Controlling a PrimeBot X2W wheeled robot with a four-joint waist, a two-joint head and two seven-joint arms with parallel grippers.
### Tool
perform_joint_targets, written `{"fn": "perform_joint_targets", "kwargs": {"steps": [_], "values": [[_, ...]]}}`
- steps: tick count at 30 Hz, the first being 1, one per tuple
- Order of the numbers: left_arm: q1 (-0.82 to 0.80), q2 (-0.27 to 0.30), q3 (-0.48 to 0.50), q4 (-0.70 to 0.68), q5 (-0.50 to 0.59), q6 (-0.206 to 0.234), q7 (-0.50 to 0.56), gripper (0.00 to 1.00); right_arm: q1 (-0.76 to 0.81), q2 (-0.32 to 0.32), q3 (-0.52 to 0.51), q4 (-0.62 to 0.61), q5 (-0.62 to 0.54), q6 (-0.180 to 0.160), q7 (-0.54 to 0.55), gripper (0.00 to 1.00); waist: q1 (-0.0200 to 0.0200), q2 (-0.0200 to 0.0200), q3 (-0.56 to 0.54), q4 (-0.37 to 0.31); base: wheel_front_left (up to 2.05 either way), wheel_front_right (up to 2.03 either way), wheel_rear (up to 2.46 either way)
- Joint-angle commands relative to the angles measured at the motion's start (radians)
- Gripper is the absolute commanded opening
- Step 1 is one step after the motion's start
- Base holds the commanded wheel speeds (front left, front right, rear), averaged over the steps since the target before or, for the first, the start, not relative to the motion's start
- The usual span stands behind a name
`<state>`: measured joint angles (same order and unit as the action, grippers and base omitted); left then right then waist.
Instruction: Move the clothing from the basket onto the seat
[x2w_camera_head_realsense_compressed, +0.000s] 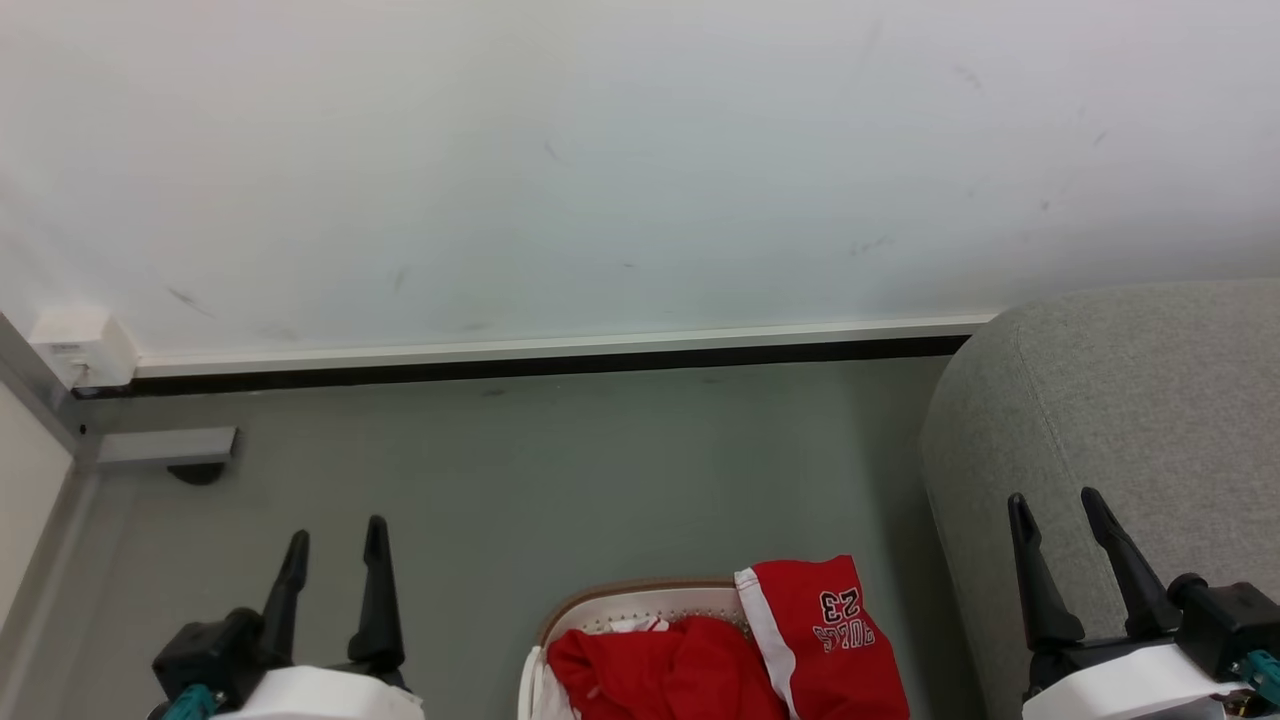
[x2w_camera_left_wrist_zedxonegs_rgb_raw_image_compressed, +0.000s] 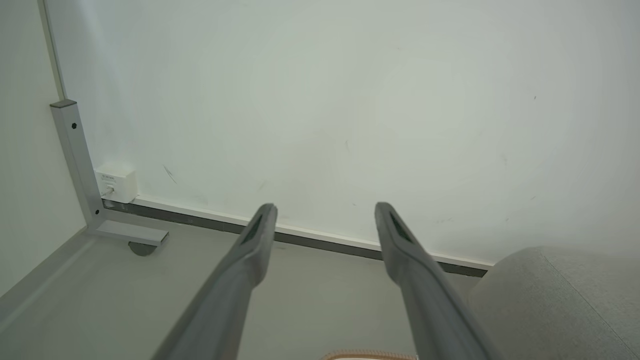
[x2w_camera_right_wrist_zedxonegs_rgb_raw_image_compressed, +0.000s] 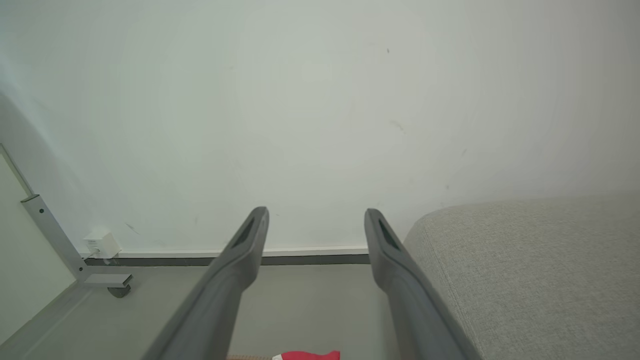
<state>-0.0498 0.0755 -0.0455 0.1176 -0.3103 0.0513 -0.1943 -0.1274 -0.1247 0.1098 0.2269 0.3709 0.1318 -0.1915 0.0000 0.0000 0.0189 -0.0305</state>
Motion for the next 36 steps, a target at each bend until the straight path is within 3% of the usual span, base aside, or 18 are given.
{"fn": "perform_joint_targets", "kwargs": {"steps": [1, 36], "values": [[0.004, 0.011, 0.000, -0.009, 0.026, 0.003, -0.004, 1.00, -0.018, -0.006, 0.002, -0.008, -0.017, -0.001, -0.008, 1.00, 0.0000, 0.0000, 0.001, 0.000, 0.00, 0.00, 0.00], [0.009, -0.012, 0.010, -0.032, 0.280, 0.004, -0.072, 1.00, -0.019, -0.006, 0.019, -0.029, -0.229, -0.002, -0.076, 1.00, 0.0000, 0.0000, 0.014, -0.003, 0.00, 0.00, 0.00]]}}
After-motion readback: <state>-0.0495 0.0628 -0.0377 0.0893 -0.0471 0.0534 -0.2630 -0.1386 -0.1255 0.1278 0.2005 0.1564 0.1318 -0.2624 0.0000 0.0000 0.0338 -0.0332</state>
